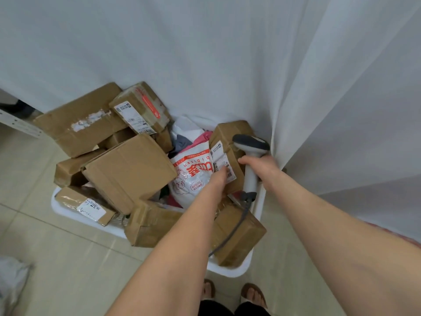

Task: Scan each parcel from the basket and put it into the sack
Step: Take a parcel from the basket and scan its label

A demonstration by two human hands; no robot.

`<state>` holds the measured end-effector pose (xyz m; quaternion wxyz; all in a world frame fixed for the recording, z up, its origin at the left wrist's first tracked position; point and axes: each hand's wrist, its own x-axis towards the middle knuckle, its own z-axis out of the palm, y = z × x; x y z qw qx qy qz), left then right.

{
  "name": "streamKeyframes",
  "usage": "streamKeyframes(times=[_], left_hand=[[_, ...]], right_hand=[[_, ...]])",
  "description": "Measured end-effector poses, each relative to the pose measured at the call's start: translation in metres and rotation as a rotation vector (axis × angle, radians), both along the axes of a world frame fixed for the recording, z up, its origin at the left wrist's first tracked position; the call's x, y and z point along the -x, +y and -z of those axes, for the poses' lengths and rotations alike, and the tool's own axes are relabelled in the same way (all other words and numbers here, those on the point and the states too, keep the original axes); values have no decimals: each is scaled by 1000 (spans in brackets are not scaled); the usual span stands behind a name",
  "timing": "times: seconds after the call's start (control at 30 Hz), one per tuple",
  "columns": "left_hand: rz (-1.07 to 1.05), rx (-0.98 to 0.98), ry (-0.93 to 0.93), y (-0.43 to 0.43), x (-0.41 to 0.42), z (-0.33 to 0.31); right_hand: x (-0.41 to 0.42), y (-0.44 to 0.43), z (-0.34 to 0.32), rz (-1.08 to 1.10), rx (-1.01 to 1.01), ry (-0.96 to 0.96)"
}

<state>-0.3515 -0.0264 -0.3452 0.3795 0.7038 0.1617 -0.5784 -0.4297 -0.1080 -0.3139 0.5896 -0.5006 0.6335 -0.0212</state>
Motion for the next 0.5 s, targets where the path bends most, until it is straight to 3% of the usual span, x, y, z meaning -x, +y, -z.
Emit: streamKeyframes(times=[0.23, 0.5], left_hand=[[-27, 49, 16, 14, -2, -5], [-64, 125, -97, 41, -30, -107]], right_hand=[[7, -1, -17, 94, -40, -120], [7, 27, -95, 226, -63, -152]])
